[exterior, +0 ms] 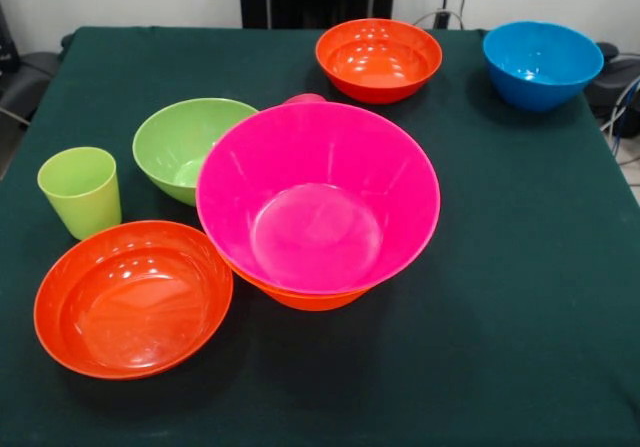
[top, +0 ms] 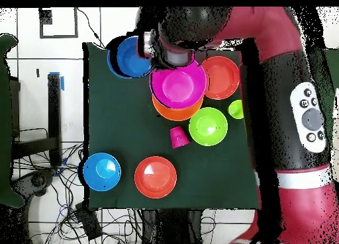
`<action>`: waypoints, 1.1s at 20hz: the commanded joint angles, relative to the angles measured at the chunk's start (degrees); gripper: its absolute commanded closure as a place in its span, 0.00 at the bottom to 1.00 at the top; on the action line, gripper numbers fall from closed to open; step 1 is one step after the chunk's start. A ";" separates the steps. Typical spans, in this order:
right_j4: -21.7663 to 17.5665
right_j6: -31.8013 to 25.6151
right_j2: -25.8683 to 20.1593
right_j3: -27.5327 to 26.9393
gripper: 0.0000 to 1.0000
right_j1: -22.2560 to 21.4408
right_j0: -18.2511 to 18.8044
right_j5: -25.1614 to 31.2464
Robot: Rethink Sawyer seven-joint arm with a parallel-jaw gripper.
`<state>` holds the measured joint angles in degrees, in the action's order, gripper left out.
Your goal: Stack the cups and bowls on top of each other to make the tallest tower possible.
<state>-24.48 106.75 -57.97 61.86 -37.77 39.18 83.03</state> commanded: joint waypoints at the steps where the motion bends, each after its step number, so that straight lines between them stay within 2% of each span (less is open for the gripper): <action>1: -7.51 -24.75 4.00 -12.06 1.00 11.71 -3.00 5.16; 2: -7.48 -25.87 3.89 -13.48 1.00 12.62 -3.29 5.62; 4: -8.17 -27.80 3.64 -19.78 1.00 15.35 -5.21 9.49; 8: -8.54 -30.06 3.01 -25.71 1.00 18.82 -6.64 12.51; 11: -8.80 -31.29 2.68 -27.64 1.00 19.76 -6.76 12.41; 13: -10.12 -32.93 2.57 -30.05 1.00 20.80 -7.26 14.39; 18: -9.84 -34.05 3.06 -28.95 1.00 21.05 -5.86 12.78; 22: -11.71 -38.00 2.59 -30.91 1.00 21.65 -5.55 14.10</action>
<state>-29.96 92.48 -57.67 36.26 -17.49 34.08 91.36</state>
